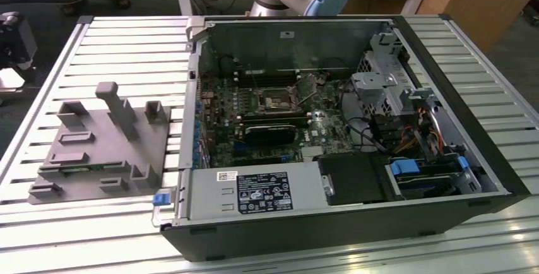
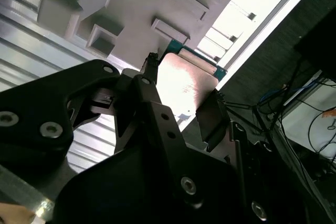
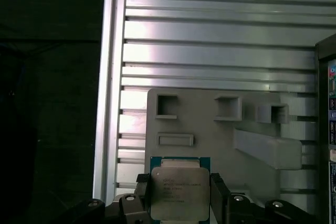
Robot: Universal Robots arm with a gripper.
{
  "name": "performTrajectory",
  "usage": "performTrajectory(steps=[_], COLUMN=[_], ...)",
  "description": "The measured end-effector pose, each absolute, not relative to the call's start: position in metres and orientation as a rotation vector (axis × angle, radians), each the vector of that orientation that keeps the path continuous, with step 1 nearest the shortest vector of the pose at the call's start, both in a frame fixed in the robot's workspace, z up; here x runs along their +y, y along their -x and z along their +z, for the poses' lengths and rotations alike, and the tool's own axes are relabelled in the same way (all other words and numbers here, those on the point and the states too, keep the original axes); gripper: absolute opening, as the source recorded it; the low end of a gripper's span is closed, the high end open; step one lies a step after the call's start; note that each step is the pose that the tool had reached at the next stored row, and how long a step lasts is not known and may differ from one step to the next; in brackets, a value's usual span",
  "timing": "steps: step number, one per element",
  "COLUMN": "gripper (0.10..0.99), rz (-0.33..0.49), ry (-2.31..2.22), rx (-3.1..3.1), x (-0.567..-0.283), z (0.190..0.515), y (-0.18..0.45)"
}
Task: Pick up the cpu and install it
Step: 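Pick up the cpu and move it towards the insertion slot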
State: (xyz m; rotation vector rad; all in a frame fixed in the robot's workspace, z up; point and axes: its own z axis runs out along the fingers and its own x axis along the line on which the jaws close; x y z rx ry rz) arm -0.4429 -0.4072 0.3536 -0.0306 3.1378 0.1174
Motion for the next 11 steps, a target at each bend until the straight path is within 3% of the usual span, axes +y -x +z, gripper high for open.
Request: performTrajectory(steps=[11], gripper=[0.541], rz=[0.118], ry=[0.031], rx=[3.138], x=[-0.406], z=[0.376], y=[0.443])
